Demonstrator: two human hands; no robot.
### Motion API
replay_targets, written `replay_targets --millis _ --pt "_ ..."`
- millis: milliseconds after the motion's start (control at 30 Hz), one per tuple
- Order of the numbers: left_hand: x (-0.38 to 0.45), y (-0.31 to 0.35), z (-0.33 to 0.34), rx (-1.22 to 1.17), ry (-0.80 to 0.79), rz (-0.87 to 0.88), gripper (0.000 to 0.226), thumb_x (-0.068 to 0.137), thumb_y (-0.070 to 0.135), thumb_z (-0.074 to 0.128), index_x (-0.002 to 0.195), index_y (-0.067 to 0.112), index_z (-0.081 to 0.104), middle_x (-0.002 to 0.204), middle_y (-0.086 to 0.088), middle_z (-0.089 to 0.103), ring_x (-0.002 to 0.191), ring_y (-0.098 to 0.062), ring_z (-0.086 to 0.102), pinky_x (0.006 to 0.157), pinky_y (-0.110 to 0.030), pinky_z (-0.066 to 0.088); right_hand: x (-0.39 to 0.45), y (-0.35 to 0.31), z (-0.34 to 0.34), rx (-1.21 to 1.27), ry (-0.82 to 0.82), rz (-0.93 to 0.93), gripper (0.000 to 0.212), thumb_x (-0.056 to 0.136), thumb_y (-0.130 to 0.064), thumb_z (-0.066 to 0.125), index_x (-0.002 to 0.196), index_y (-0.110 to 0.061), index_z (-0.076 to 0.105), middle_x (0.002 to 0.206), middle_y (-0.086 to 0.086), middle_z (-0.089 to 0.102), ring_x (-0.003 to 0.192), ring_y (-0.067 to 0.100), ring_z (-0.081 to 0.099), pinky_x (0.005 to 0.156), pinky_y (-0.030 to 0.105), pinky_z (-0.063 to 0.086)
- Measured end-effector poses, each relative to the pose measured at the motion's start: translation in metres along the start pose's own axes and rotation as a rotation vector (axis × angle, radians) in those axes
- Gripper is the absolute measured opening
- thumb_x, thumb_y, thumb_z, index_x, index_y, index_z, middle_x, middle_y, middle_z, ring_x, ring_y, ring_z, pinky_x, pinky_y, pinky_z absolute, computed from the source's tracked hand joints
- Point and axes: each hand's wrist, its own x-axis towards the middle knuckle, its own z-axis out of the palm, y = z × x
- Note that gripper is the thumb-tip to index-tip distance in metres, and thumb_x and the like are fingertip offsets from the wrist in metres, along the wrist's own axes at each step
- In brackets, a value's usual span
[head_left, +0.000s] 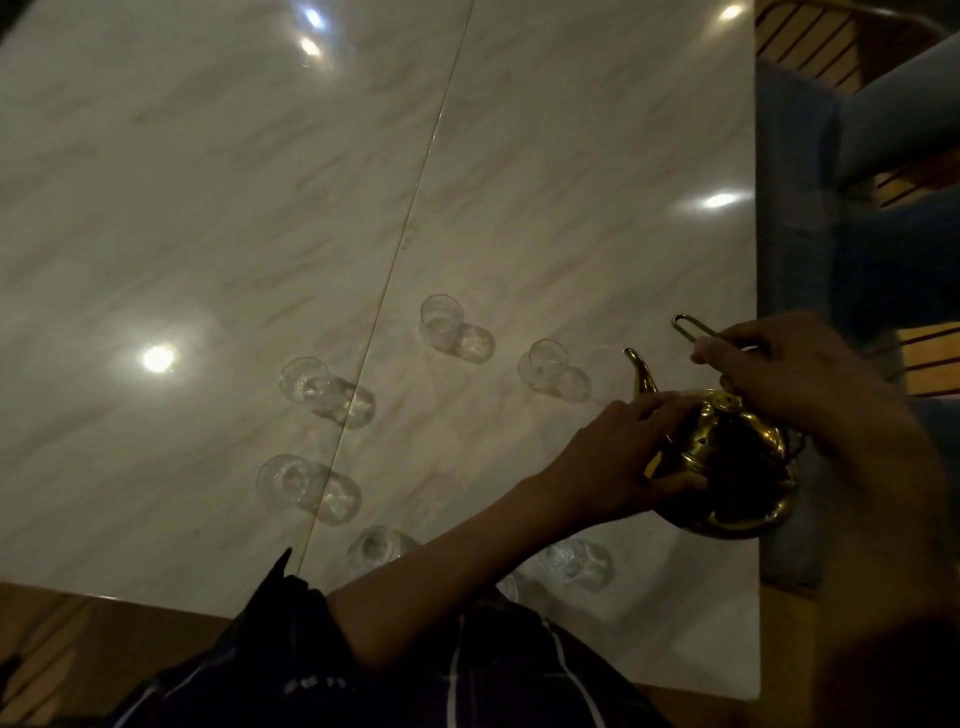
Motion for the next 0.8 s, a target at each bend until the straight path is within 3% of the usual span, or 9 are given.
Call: replay_targets --millis 200,433,700,800 --pt "0.001 -0.006 0.002 0.011 -0.026 -0.018 0.076 0.091 0.044 0.073 0.153 0.016 0.039 0.151 -0.007 0.047 0.124 -0.025 0.056 0.096 -0.038 0.052 0.001 0.0 0.002 -0.014 0.001 0.006 0.034 0.092 -0.039 0.058 0.11 -0.013 0.071 0.074 -0.012 0.056 0.074 0.003 0.055 0.078 0.037 0.047" --pt "0.003 -0.008 0.004 0.02 -0.031 -0.02 0.076 0.091 0.043 0.073 0.152 0.014 0.04 0.15 -0.008 0.048 0.124 -0.026 0.057 0.096 -0.039 0.053 0.003 0.001 0.002 0.003 0.0 0.025 0.034 0.092 -0.037 0.058 0.112 -0.013 0.071 0.074 -0.009 0.056 0.073 0.002 0.053 0.08 0.038 0.047" --pt "0.003 -0.012 0.007 0.019 -0.042 -0.033 0.077 0.091 0.045 0.072 0.153 0.016 0.038 0.151 -0.008 0.047 0.124 -0.028 0.056 0.094 -0.044 0.054 0.003 0.001 0.003 -0.003 -0.023 0.042 0.035 0.092 -0.039 0.058 0.113 -0.013 0.071 0.076 -0.009 0.057 0.089 0.017 0.059 0.087 0.042 0.049" --pt "0.002 -0.011 0.006 0.023 -0.042 -0.033 0.077 0.091 0.044 0.072 0.153 0.015 0.038 0.151 -0.009 0.047 0.124 -0.028 0.056 0.095 -0.044 0.054 0.004 0.001 0.004 0.004 -0.025 0.053 0.035 0.092 -0.039 0.058 0.113 -0.014 0.071 0.076 -0.009 0.058 0.085 0.015 0.06 0.087 0.043 0.05"
